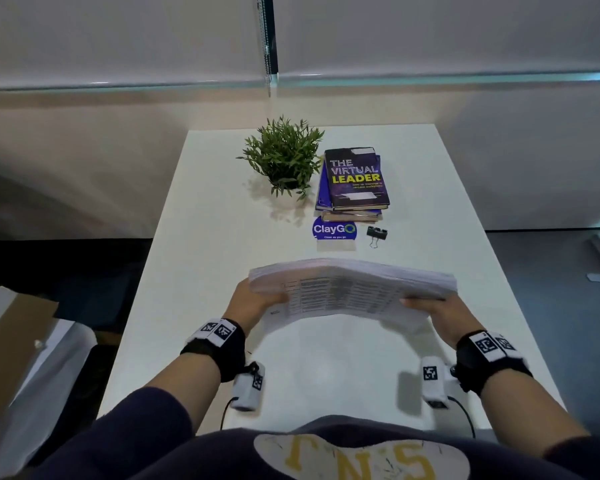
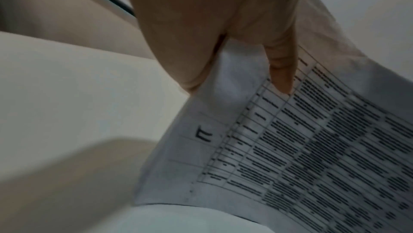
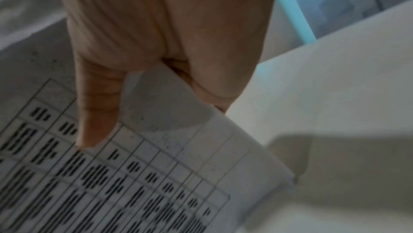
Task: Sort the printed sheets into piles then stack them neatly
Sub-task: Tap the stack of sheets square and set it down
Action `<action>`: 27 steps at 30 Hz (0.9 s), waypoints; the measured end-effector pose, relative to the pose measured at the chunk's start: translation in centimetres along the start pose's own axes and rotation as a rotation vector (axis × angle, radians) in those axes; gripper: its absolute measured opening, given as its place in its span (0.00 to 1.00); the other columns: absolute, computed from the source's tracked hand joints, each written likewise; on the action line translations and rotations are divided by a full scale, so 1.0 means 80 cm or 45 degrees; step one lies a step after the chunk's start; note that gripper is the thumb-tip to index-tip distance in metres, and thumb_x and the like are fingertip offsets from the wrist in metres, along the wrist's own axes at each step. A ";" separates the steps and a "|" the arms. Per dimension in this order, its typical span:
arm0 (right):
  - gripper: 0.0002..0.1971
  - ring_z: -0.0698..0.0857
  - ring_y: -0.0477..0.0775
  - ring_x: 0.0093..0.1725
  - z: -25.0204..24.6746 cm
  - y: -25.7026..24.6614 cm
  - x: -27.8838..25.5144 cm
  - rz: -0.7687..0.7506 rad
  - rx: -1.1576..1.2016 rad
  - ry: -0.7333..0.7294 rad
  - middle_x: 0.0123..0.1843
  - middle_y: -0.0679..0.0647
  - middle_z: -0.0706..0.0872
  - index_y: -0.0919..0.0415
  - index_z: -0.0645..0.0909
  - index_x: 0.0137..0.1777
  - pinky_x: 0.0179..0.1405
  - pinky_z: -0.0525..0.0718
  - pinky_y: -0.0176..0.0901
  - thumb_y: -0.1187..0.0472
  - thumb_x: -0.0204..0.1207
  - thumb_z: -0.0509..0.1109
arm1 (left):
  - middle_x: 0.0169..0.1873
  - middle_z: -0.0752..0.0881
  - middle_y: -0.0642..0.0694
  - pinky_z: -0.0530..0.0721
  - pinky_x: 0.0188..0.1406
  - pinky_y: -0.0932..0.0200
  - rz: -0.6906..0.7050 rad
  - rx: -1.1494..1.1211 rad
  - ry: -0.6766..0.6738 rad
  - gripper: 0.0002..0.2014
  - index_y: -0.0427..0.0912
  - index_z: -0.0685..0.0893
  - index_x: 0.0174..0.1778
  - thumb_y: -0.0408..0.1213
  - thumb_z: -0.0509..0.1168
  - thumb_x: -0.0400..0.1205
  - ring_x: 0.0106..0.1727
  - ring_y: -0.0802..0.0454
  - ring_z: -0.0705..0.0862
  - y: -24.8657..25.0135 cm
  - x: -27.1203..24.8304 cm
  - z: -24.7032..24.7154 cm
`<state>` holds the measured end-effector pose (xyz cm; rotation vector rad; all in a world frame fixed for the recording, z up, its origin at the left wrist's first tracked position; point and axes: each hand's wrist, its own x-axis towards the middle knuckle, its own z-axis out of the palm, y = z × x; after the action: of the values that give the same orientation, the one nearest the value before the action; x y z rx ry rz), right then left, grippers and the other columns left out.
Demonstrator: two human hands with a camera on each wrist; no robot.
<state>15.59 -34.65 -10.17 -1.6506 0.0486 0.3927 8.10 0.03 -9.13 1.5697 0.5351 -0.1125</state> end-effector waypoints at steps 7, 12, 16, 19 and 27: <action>0.41 0.89 0.61 0.61 0.000 0.003 0.004 0.014 0.115 0.022 0.57 0.61 0.92 0.65 0.89 0.57 0.64 0.82 0.57 0.46 0.42 0.90 | 0.43 0.92 0.41 0.85 0.49 0.47 0.090 -0.022 -0.025 0.18 0.33 0.88 0.46 0.33 0.81 0.62 0.46 0.44 0.89 0.005 -0.001 -0.007; 0.27 0.88 0.63 0.61 0.008 0.002 0.002 0.053 0.146 -0.047 0.56 0.61 0.92 0.65 0.88 0.58 0.68 0.81 0.62 0.65 0.54 0.84 | 0.49 0.92 0.41 0.87 0.54 0.46 0.049 -0.082 -0.084 0.21 0.40 0.90 0.53 0.30 0.80 0.63 0.52 0.41 0.90 0.000 -0.007 -0.004; 0.33 0.90 0.58 0.56 0.012 -0.001 0.003 0.038 0.121 -0.008 0.53 0.61 0.93 0.65 0.89 0.54 0.61 0.84 0.53 0.55 0.47 0.89 | 0.42 0.92 0.42 0.84 0.47 0.51 0.044 -0.058 -0.031 0.14 0.39 0.89 0.42 0.31 0.81 0.62 0.45 0.43 0.90 0.000 -0.005 -0.006; 0.31 0.92 0.46 0.46 0.009 0.001 -0.004 0.075 0.015 -0.004 0.43 0.53 0.94 0.66 0.90 0.48 0.51 0.84 0.40 0.56 0.42 0.88 | 0.43 0.92 0.41 0.86 0.43 0.53 0.060 -0.038 -0.085 0.16 0.38 0.89 0.45 0.32 0.79 0.63 0.46 0.44 0.90 -0.006 -0.010 -0.010; 0.12 0.90 0.38 0.39 0.015 0.001 -0.015 0.164 -0.077 0.032 0.37 0.46 0.93 0.65 0.89 0.48 0.44 0.83 0.31 0.76 0.66 0.78 | 0.48 0.93 0.45 0.86 0.53 0.55 -0.011 -0.041 -0.023 0.19 0.41 0.89 0.55 0.25 0.79 0.69 0.52 0.50 0.91 -0.019 -0.012 -0.001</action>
<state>14.14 -33.76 -10.01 -1.7172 0.1636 0.4755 6.63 -0.19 -10.16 1.5337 0.5269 -0.1237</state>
